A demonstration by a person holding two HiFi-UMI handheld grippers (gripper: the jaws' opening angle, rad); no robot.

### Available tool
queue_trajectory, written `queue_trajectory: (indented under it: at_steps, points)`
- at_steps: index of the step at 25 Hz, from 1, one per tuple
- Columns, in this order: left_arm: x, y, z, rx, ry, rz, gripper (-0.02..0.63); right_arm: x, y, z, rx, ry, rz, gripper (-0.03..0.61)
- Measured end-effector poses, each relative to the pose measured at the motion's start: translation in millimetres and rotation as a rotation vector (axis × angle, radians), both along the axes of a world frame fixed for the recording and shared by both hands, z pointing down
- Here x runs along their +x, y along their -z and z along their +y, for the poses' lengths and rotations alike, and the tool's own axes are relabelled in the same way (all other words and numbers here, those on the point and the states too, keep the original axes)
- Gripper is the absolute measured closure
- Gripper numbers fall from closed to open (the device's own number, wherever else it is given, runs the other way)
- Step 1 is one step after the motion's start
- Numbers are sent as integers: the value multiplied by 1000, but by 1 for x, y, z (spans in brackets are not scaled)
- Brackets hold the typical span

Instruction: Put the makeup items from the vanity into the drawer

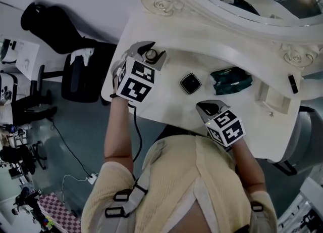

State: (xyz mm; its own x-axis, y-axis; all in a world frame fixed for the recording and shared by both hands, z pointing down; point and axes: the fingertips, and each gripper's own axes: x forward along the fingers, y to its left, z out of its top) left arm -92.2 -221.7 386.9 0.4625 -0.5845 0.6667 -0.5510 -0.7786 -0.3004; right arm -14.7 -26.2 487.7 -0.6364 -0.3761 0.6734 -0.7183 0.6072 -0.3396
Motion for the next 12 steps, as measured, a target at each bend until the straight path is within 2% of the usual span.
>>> queue_trajectory:
  at_steps: [2,5,8,10,12]
  points:
    - [9,12,12,53,-35,53,445,2,0,0,-2,-7,3,577]
    - [21,28,32,87,-80,153,435,5,-2,0,-6,-16,9,577]
    - [28,35,51,82,-109,222,420,6,-3,2,-13,-25,13,577]
    - [30,33,60,76,-117,242,417,8,-4,4,-18,-32,16,577]
    - [34,27,66,67,-119,258,388,10,-5,5,-23,-38,18,577]
